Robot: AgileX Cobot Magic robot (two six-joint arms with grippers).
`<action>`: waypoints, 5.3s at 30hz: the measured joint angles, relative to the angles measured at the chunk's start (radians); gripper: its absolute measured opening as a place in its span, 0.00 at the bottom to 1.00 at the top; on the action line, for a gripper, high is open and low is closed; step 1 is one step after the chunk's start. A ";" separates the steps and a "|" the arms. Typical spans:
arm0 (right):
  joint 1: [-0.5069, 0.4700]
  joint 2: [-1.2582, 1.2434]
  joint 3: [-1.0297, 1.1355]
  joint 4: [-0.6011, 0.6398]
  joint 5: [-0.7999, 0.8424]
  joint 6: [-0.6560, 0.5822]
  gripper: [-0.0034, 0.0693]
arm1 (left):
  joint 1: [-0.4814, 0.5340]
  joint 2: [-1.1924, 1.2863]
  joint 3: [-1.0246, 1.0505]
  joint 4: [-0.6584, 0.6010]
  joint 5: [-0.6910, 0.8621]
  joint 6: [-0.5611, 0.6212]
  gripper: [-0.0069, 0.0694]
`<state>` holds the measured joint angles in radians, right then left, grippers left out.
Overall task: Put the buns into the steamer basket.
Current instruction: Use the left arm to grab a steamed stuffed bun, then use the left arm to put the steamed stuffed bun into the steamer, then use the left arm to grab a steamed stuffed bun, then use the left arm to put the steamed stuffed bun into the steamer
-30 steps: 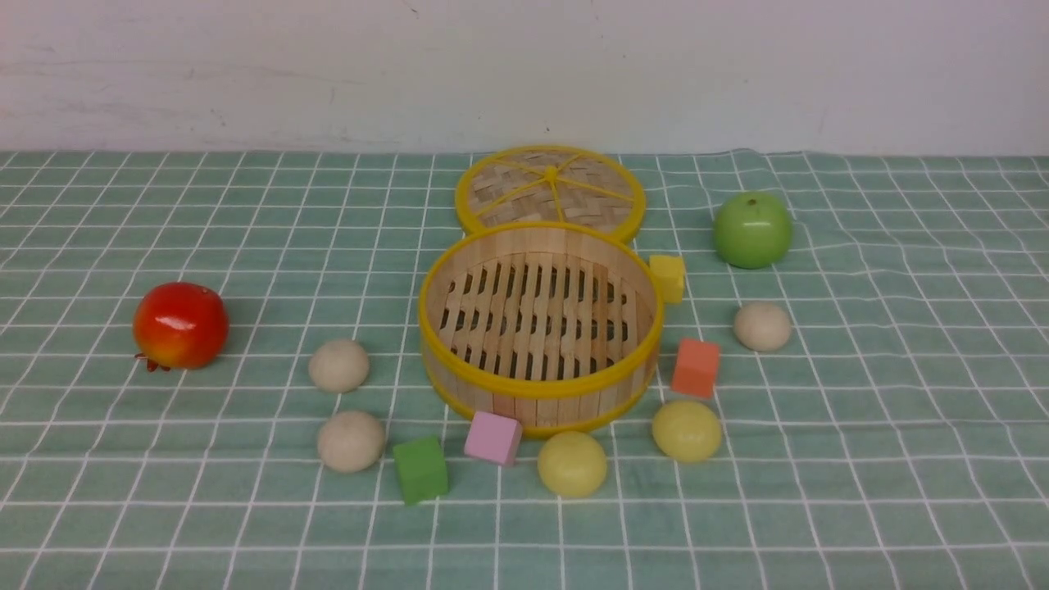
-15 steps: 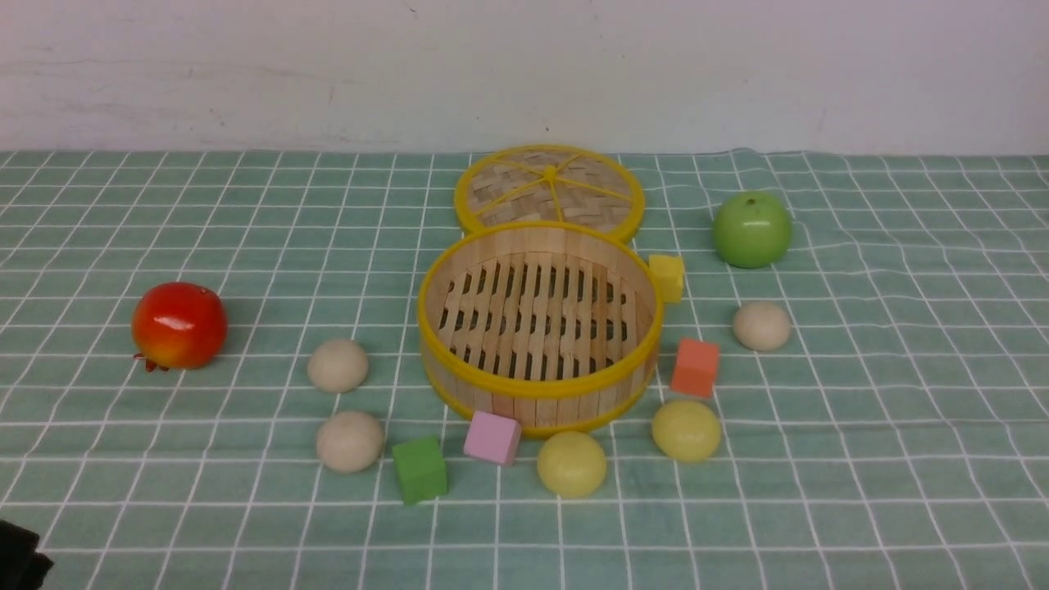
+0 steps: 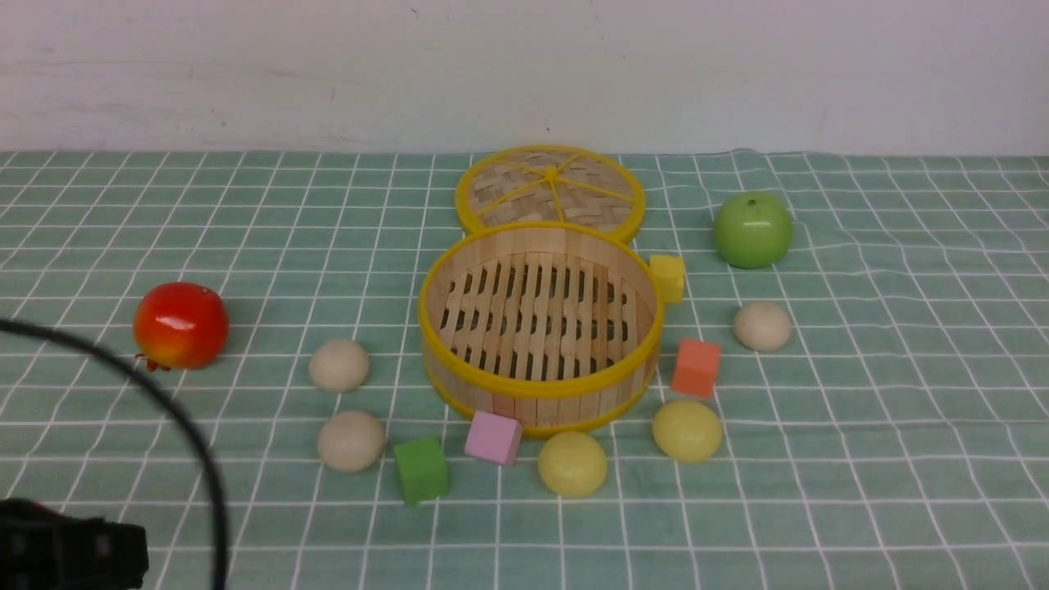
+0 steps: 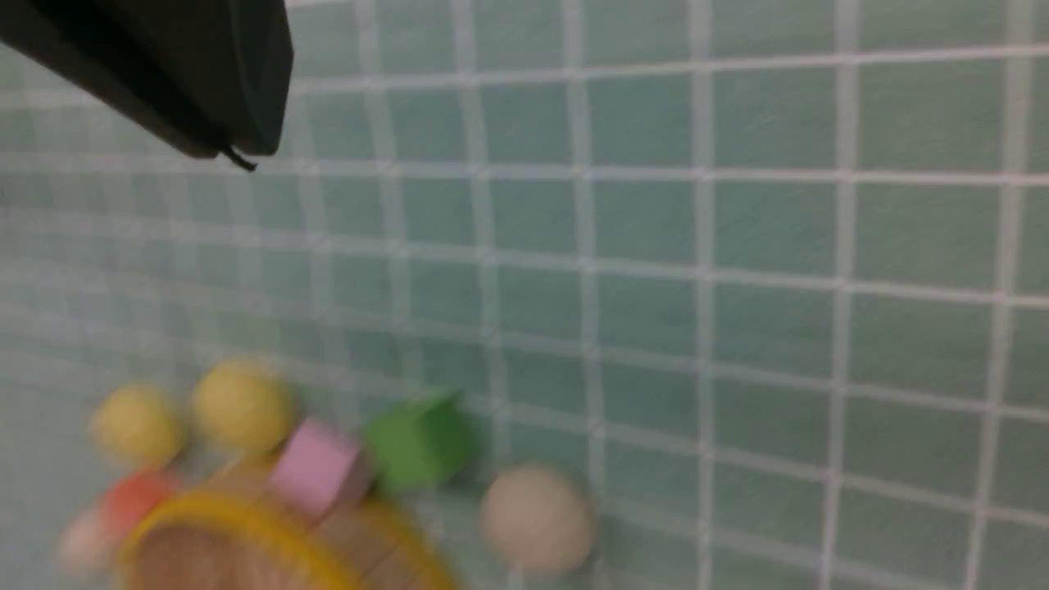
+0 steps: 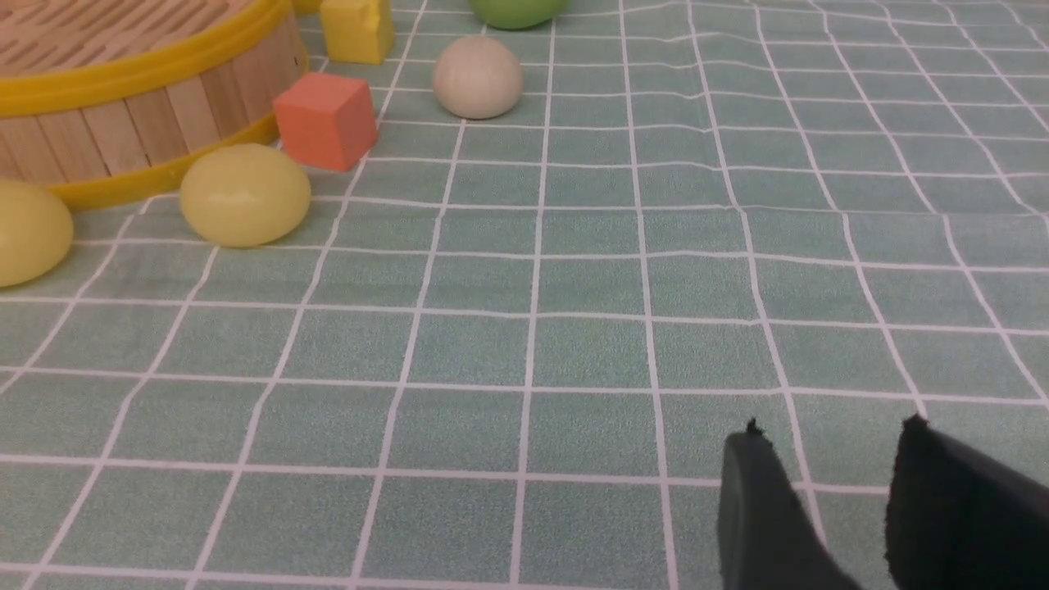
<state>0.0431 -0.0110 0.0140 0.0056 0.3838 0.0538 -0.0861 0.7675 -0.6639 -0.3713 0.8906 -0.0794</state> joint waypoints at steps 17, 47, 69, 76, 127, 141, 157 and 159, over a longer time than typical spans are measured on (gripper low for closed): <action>0.000 0.000 0.000 0.000 0.000 0.000 0.38 | -0.260 0.750 -0.440 0.198 -0.064 0.009 0.07; 0.000 0.000 0.000 0.001 0.000 0.000 0.38 | -0.258 1.061 -0.503 0.428 -0.303 -0.087 0.11; 0.000 0.000 0.000 -0.006 0.000 0.000 0.38 | -0.396 1.093 -0.902 0.134 -0.308 0.196 0.08; 0.000 0.000 0.000 -0.006 0.000 0.000 0.38 | -0.396 1.337 -1.157 0.131 -0.282 0.200 0.08; 0.000 0.000 0.000 -0.006 0.000 0.000 0.38 | -0.093 1.152 -0.792 0.270 -0.217 0.089 0.35; 0.000 0.000 0.000 -0.006 0.000 0.000 0.38 | -0.093 1.261 -0.793 0.280 -0.323 0.092 0.42; 0.000 0.000 0.000 -0.006 0.000 0.000 0.38 | -0.208 1.087 -0.965 0.159 -0.191 0.177 0.08; 0.000 0.000 0.000 -0.006 0.000 0.000 0.38 | -0.233 1.101 -1.011 0.138 -0.204 0.198 0.08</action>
<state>0.0431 -0.0110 0.0140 0.0000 0.3838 0.0538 -0.3194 1.8686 -1.6744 -0.2331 0.6870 0.1189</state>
